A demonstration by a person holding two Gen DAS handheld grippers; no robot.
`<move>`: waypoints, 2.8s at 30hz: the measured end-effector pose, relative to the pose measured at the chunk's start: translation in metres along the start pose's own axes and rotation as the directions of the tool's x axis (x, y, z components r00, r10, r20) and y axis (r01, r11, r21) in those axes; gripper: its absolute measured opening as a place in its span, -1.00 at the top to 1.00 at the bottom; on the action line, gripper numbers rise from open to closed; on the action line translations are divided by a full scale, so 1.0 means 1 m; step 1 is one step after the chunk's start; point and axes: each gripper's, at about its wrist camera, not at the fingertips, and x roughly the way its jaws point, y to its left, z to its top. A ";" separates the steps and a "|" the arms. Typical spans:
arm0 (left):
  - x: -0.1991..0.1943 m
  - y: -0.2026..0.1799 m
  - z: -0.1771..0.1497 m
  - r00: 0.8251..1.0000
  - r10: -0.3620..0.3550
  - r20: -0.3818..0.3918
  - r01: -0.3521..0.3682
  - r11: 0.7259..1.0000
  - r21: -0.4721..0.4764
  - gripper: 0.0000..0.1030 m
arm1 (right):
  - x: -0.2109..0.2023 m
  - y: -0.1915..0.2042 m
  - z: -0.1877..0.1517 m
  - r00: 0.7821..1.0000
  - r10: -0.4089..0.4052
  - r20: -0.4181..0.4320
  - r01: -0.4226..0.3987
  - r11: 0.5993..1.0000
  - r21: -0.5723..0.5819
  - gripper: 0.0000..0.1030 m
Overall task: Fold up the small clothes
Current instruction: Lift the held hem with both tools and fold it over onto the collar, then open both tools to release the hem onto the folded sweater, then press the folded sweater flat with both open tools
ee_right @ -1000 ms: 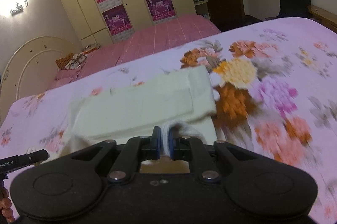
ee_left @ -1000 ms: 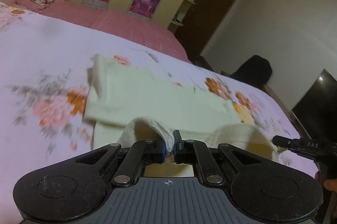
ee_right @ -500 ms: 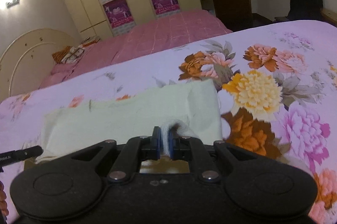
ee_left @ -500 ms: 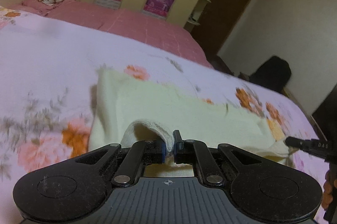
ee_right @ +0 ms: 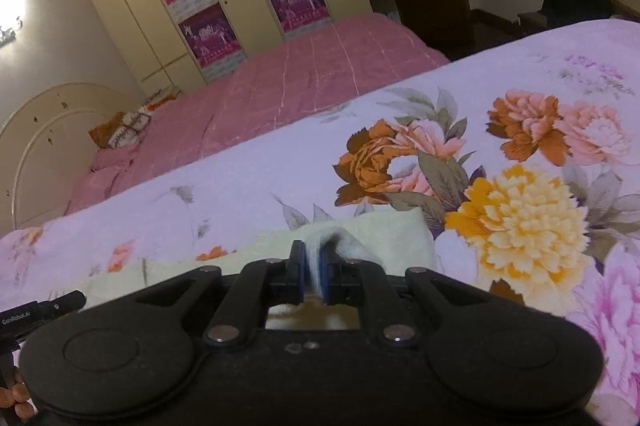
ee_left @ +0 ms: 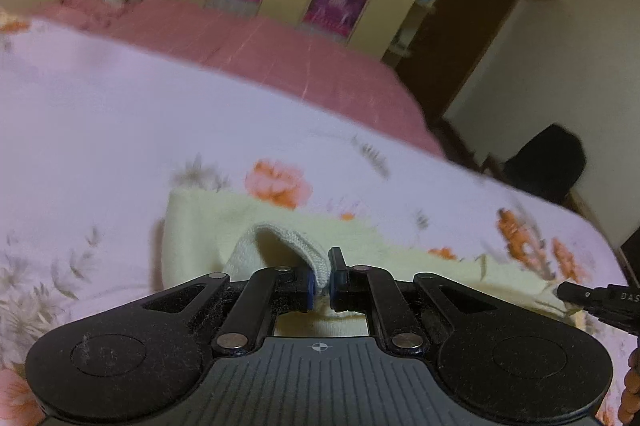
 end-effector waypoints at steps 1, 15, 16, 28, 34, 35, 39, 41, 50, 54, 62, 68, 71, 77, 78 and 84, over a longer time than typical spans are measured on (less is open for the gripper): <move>0.004 0.002 0.000 1.000 0.006 -0.013 -0.006 1.000 -0.025 0.86 | 0.006 -0.001 0.001 1.000 0.005 -0.029 -0.005 1.000 0.006 0.77; -0.024 -0.001 0.005 0.999 0.023 0.034 -0.025 0.999 0.034 -0.73 | -0.004 0.006 -0.002 0.999 -0.041 0.004 0.041 0.995 -0.093 0.05; -0.024 -0.005 -0.002 1.000 0.019 0.016 -0.020 0.997 0.071 -0.73 | -0.002 0.009 -0.007 0.999 -0.037 -0.010 0.036 0.993 -0.115 0.07; -0.029 -0.006 -0.037 0.997 0.079 0.002 -0.077 0.973 0.219 -0.73 | 0.013 0.004 -0.034 0.990 -0.125 -0.062 0.110 0.972 -0.206 0.19; -0.048 -0.026 -0.033 1.000 0.025 0.019 -0.028 0.974 0.225 -0.73 | -0.002 0.003 -0.027 0.994 -0.106 -0.024 0.101 0.980 -0.169 0.21; -0.046 -0.031 -0.034 1.000 0.022 0.020 -0.026 0.968 0.249 -0.73 | -0.002 0.005 -0.025 0.995 -0.103 -0.014 0.099 0.979 -0.177 0.21; -0.026 -0.032 -0.026 0.998 0.054 0.012 -0.055 0.970 0.235 -0.73 | 0.014 0.014 -0.014 0.996 -0.082 -0.028 0.076 0.980 -0.182 0.21; -0.015 -0.023 -0.021 0.996 0.089 0.015 -0.090 0.976 0.199 -0.73 | 0.024 0.013 -0.010 0.996 -0.076 -0.037 0.069 0.984 -0.162 0.22; 0.004 0.003 -0.017 0.986 0.161 0.032 -0.164 0.966 0.199 -0.72 | 0.037 -0.011 0.004 0.990 -0.144 -0.002 0.142 0.977 -0.158 0.27; 0.006 0.005 -0.012 0.984 0.175 0.043 -0.179 0.971 0.157 -0.72 | 0.055 -0.013 -0.003 0.982 -0.184 -0.028 0.172 0.954 -0.245 0.58; -0.050 -0.026 -0.027 0.995 0.072 0.065 -0.087 0.956 0.282 -0.73 | 0.001 -0.003 -0.004 0.997 -0.074 -0.011 0.070 0.975 -0.211 0.55; -0.056 -0.036 -0.065 0.999 0.043 -0.002 -0.040 0.944 0.328 -0.73 | -0.025 0.021 -0.053 0.998 -0.004 -0.068 -0.013 0.970 -0.242 0.56; -0.053 -0.024 -0.073 0.997 0.072 0.004 -0.069 0.942 0.328 -0.73 | -0.018 0.025 -0.071 0.995 -0.064 -0.080 0.037 0.951 -0.308 0.60; -0.064 -0.006 -0.076 0.996 0.086 0.008 -0.085 0.946 0.314 -0.73 | -0.028 -0.008 -0.068 0.987 -0.154 -0.042 0.137 0.955 -0.263 0.61; -0.066 -0.005 -0.076 0.996 0.092 0.008 -0.090 0.947 0.308 -0.73 | -0.029 -0.010 -0.068 0.986 -0.162 -0.044 0.145 0.954 -0.262 0.61; -0.084 -0.025 -0.074 0.997 0.078 0.005 -0.076 0.959 0.272 -0.73 | -0.050 0.014 -0.072 0.994 -0.103 -0.031 0.092 0.967 -0.238 0.50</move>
